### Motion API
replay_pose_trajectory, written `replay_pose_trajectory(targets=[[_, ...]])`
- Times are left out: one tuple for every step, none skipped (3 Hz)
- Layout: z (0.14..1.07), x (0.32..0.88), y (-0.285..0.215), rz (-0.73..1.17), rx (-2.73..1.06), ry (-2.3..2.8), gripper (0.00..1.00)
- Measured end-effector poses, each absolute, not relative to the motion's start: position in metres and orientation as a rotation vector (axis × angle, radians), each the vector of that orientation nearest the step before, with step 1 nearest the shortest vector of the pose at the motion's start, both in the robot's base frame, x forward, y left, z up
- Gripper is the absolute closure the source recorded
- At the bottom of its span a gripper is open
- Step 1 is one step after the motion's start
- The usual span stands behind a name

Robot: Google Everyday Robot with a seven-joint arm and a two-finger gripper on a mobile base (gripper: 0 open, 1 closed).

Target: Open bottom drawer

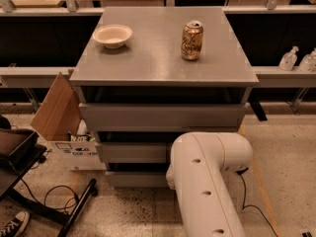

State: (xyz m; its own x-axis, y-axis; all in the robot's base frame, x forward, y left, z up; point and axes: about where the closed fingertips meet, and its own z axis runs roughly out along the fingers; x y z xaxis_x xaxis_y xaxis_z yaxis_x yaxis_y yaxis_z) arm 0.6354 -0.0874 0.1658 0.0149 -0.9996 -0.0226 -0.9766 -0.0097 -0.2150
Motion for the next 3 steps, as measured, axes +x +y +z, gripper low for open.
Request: replay_pose_trajectory(targets=[[0.1752, 0.6354, -0.0874, -0.203, -2.109, 2.083, 0.99], [0.1812, 0.6354, -0.0874, -0.203, -2.109, 2.083, 1.00], [0.1846, 0.6354, -0.0874, -0.202, -2.109, 2.083, 1.00]])
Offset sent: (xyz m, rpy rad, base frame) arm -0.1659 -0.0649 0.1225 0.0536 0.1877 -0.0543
